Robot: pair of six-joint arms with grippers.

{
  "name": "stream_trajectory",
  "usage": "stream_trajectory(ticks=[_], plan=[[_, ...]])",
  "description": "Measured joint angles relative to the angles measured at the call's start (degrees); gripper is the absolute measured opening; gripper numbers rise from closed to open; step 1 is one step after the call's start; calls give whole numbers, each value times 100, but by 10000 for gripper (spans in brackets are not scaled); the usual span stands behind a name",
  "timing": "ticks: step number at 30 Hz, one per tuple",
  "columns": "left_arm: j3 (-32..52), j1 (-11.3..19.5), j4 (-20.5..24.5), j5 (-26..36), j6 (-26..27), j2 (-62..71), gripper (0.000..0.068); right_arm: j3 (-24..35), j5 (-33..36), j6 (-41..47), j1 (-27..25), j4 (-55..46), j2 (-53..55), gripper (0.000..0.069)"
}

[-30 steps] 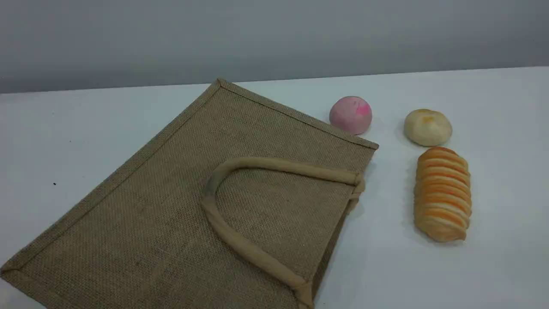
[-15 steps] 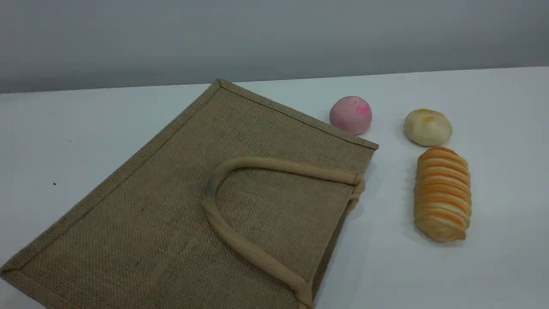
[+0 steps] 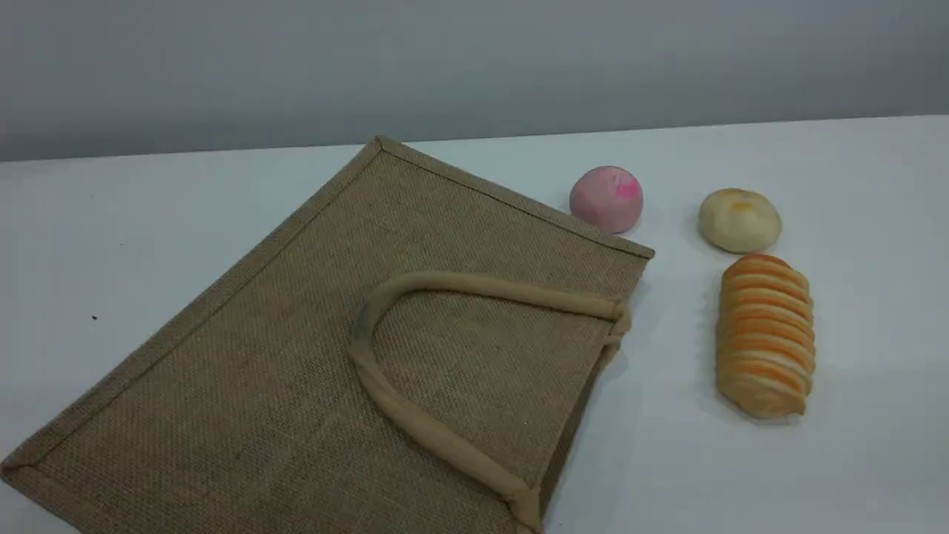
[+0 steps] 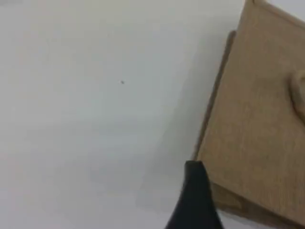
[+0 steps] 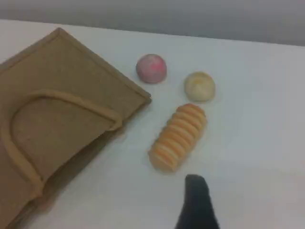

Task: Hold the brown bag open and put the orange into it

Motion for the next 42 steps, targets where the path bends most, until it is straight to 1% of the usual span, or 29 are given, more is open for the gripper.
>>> stream_trajectory(ticks=[4, 42], plan=[[0, 0, 0, 0, 0, -227, 488, 0, 0, 0, 0, 0, 0, 437], [0, 0, 6, -5, 0, -223, 488, 0, -5, 0, 0, 6, 0, 437]])
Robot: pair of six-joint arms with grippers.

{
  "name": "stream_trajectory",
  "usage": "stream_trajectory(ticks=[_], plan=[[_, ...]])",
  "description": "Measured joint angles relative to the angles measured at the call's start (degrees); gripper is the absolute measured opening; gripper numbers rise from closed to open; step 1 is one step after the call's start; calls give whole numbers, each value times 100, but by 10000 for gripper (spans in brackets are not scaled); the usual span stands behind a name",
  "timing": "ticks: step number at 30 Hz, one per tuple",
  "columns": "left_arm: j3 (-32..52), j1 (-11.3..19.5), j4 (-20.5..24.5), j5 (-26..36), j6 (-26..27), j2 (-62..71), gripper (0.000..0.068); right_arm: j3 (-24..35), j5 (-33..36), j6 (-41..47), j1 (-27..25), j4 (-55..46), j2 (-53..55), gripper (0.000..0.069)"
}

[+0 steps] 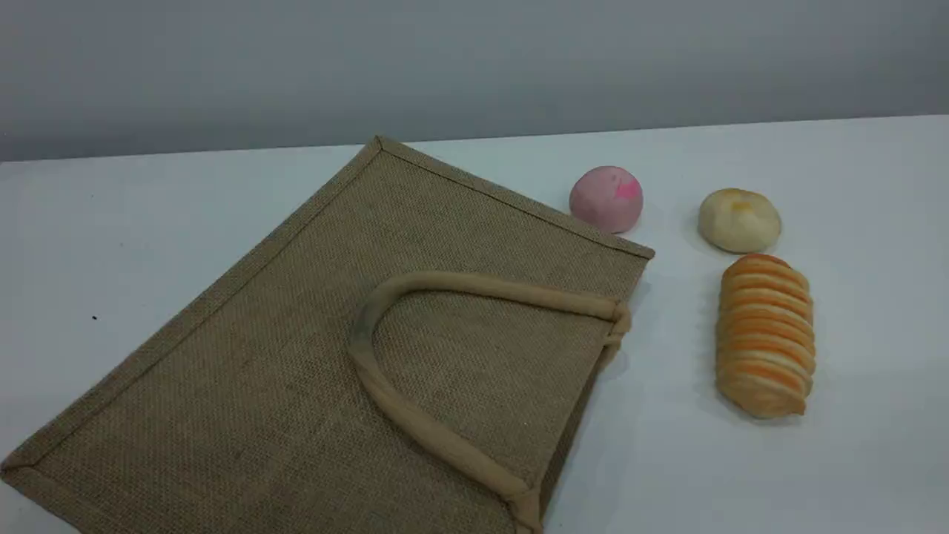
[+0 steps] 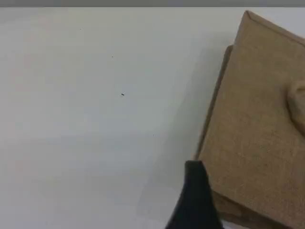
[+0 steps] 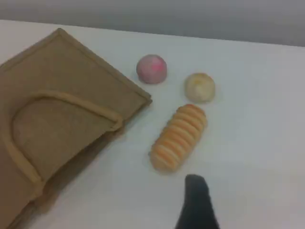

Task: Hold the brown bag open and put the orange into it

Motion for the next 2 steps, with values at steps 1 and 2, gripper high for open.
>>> stream_trajectory(ticks=[1, 2], plan=[[0, 0, 0, 0, 0, 0, 488, 0, 0, 0, 0, 0, 0, 437], [0, 0, 0, 0, 0, 0, 488, 0, 0, 0, 0, 0, 0, 437]])
